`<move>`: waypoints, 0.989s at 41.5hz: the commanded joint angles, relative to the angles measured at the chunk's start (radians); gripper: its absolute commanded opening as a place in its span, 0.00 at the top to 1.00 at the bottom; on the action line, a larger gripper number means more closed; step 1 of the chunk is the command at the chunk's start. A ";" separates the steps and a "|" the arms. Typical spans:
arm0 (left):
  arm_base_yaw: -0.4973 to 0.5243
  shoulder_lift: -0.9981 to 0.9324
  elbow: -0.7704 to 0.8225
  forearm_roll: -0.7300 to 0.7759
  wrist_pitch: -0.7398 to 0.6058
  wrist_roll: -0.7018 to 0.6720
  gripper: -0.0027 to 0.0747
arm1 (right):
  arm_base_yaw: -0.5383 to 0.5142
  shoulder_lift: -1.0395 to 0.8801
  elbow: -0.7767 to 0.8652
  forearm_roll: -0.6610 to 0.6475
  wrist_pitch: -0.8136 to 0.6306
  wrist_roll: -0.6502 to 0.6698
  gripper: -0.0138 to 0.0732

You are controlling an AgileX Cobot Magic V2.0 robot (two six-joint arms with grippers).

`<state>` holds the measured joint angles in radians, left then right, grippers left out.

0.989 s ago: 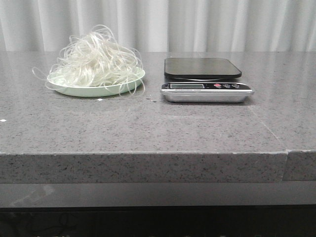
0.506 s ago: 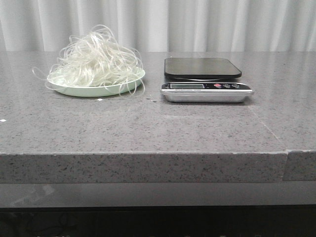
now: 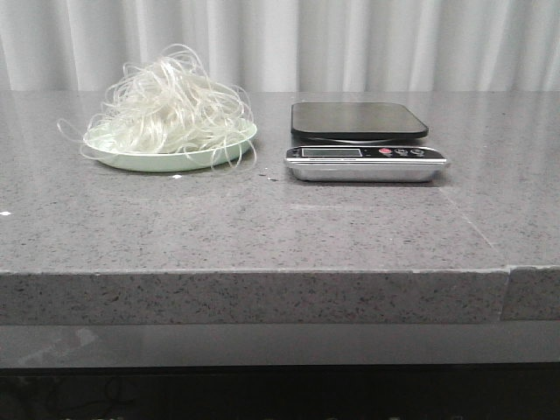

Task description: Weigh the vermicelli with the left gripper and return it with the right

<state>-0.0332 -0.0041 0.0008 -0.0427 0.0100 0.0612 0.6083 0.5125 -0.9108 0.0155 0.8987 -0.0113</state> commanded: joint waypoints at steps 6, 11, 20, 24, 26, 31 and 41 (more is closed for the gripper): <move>0.001 -0.020 0.009 -0.010 -0.086 -0.003 0.78 | -0.004 0.005 -0.023 -0.008 -0.065 0.000 0.66; 0.001 -0.020 0.009 -0.010 -0.086 -0.003 0.78 | -0.004 0.005 -0.023 -0.008 -0.065 0.000 0.66; 0.001 -0.020 0.009 -0.010 -0.086 -0.003 0.78 | -0.004 0.005 -0.023 -0.008 -0.065 0.000 0.66; 0.001 -0.020 0.009 -0.010 -0.086 -0.003 0.78 | -0.004 0.005 -0.023 -0.008 -0.065 0.000 0.66; 0.001 -0.020 0.009 -0.010 -0.086 -0.003 0.78 | -0.004 0.005 -0.023 -0.008 -0.065 0.000 0.66; 0.001 -0.020 0.009 -0.010 -0.086 -0.003 0.78 | -0.007 -0.014 -0.009 -0.004 -0.077 0.000 0.66; 0.001 -0.020 0.009 -0.010 -0.086 -0.003 0.78 | -0.235 -0.183 0.236 0.016 -0.355 0.000 0.66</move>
<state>-0.0332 -0.0041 0.0008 -0.0427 0.0000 0.0629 0.4400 0.3735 -0.7248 0.0301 0.7226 -0.0113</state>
